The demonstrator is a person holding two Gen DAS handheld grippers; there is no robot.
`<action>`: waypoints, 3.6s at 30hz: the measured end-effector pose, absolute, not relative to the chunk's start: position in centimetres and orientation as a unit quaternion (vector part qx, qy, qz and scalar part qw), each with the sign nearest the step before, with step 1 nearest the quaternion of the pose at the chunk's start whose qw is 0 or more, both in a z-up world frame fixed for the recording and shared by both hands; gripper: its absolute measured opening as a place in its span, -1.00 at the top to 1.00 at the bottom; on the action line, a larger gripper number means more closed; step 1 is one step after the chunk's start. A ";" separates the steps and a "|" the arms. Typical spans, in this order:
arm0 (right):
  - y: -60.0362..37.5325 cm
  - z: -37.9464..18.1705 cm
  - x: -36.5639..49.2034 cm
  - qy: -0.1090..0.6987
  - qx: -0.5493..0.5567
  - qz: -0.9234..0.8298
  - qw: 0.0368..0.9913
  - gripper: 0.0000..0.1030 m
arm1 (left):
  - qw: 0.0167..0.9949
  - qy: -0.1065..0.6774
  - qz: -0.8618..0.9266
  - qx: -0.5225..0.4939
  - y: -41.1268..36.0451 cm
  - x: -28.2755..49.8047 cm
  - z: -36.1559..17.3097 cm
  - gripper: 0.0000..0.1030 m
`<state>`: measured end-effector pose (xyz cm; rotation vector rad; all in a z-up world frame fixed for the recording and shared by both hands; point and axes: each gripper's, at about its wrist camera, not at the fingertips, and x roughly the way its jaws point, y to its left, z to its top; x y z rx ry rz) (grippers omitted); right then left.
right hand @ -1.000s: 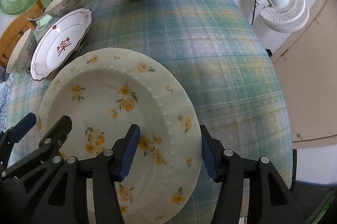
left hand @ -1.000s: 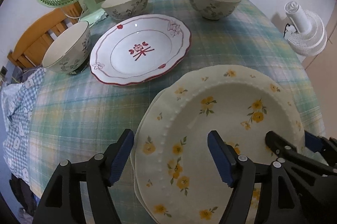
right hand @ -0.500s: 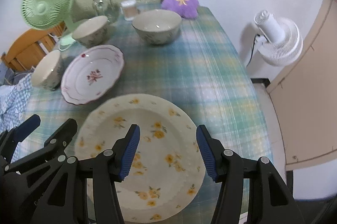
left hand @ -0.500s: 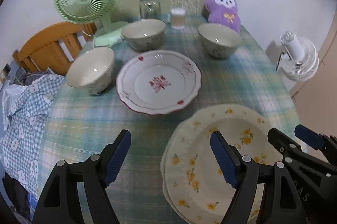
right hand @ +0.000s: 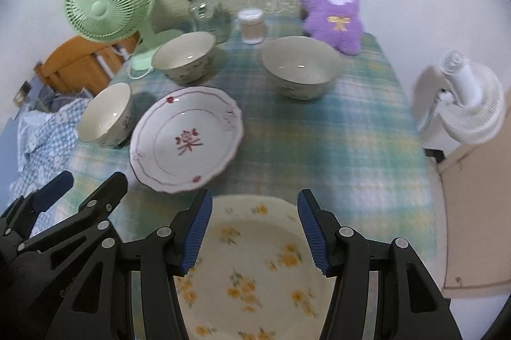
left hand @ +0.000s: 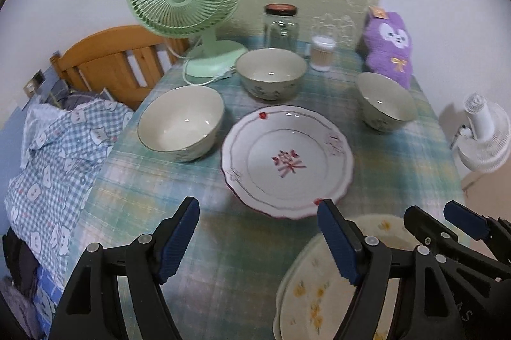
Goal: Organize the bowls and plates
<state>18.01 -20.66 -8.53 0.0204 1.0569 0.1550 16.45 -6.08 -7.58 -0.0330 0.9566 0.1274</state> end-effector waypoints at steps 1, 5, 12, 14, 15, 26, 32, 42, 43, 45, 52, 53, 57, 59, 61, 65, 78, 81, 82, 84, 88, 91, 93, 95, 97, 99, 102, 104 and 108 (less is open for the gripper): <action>-20.5 -8.7 18.6 0.505 0.008 0.076 0.860 -0.16 | 0.884 0.461 0.067 -0.018 -5.9 16.9 -7.8 -0.47; -19.5 -9.3 21.1 0.507 -0.004 0.085 0.858 -0.16 | 0.881 0.465 0.084 -0.023 -5.2 18.8 -8.7 -0.43; -17.7 -11.1 24.9 0.515 -0.014 0.102 0.851 -0.16 | 0.875 0.471 0.109 -0.029 -3.8 21.6 -10.7 -0.39; -17.3 -11.7 25.8 0.515 -0.019 0.103 0.851 -0.16 | 0.869 0.479 0.121 -0.032 -3.4 22.4 -11.5 -0.29; -17.1 -12.1 26.3 0.515 -0.022 0.103 0.851 -0.16 | 0.867 0.482 0.125 -0.034 -3.3 22.7 -11.9 -0.23; -16.0 -15.5 30.3 0.536 -0.035 0.101 0.837 -0.13 | 0.846 0.514 0.134 -0.048 -2.7 24.8 -15.1 -0.10; -15.6 -17.0 31.5 0.549 -0.042 0.105 0.828 -0.05 | 0.836 0.530 0.132 -0.057 -2.8 25.7 -16.3 0.07; -14.7 -18.5 32.9 0.560 -0.046 0.112 0.819 0.22 | 0.834 0.531 0.138 -0.058 -2.7 26.5 -16.9 0.17; -14.5 -18.5 32.9 0.558 -0.050 0.110 0.821 0.22 | 0.834 0.530 0.139 -0.057 -2.7 26.6 -16.9 0.17; -14.5 -18.5 32.9 0.556 -0.044 0.105 0.824 0.22 | 0.834 0.530 0.140 -0.057 -2.8 26.7 -16.9 0.17; -14.4 -18.2 32.5 0.553 -0.052 0.095 0.826 0.22 | 0.842 0.519 0.141 -0.042 -3.1 26.5 -16.8 0.23; -14.3 -18.1 32.3 0.552 -0.054 0.093 0.827 0.22 | 0.842 0.519 0.140 -0.040 -3.2 26.5 -16.7 0.23; -15.0 -17.6 31.7 0.552 -0.048 0.086 0.828 0.22 | 0.846 0.517 0.128 -0.024 -3.8 26.0 -16.2 0.23; -15.3 -17.2 31.5 0.549 -0.049 0.082 0.831 0.22 | 0.849 0.515 0.118 -0.020 -4.2 25.7 -15.8 0.23; -15.7 -16.6 31.1 0.544 -0.051 0.077 0.834 0.22 | 0.851 0.513 0.113 -0.018 -4.5 25.4 -15.4 0.23; -16.5 -15.4 30.0 0.537 -0.045 0.069 0.839 0.22 | 0.855 0.508 0.105 -0.019 -4.8 24.8 -14.4 0.23; -18.9 -10.9 24.6 0.515 -0.023 0.035 0.856 0.22 | 0.868 0.491 0.068 -0.011 -6.3 21.0 -10.8 0.23; -19.5 -10.0 23.0 0.511 -0.018 0.025 0.859 0.22 | 0.872 0.486 0.061 -0.004 -6.8 19.9 -10.0 0.23; -19.7 -9.7 22.5 0.510 -0.016 0.022 0.860 0.22 | 0.873 0.484 0.058 -0.001 -7.0 19.6 -9.7 0.23; -20.1 -9.1 21.4 0.506 -0.012 0.014 0.862 0.22 | 0.875 0.482 0.050 0.001 -7.3 18.8 -9.3 0.23; -21.2 -8.5 19.6 0.503 -0.005 -0.001 0.864 0.22 | 0.876 0.481 0.032 0.006 -8.0 17.5 -9.0 0.23; -22.0 -8.5 18.2 0.504 -0.001 -0.012 0.864 0.22 | 0.876 0.481 0.019 0.011 -8.7 16.4 -9.0 0.23; -22.6 -8.6 17.3 0.505 0.001 -0.020 0.863 0.22 | 0.876 0.483 0.010 0.017 -9.2 15.8 -9.1 0.23; -23.1 -8.8 16.5 0.506 0.004 -0.027 0.862 0.22 | 0.874 0.486 0.000 0.024 -9.8 15.2 -9.4 0.23; -23.6 -9.0 15.6 0.507 0.008 -0.036 0.861 0.22 | 0.871 0.490 -0.010 0.029 -10.4 14.6 -9.8 0.23; -24.2 -9.4 14.9 0.510 0.010 -0.043 0.859 0.22 | 0.869 0.493 -0.016 0.033 -10.9 14.2 -10.2 0.23; -24.9 -10.0 13.9 0.515 0.013 -0.056 0.855 0.22 | 0.866 0.497 -0.028 0.040 -11.6 13.3 -10.8 0.23; -25.5 -10.7 13.0 0.522 0.018 -0.065 0.850 0.22 | 0.864 0.501 -0.036 0.046 -12.2 12.9 -11.4 0.23; -26.0 -11.6 12.0 0.532 0.019 -0.072 0.843 0.22 | 0.859 0.506 -0.045 0.058 -12.9 12.0 -12.2 0.23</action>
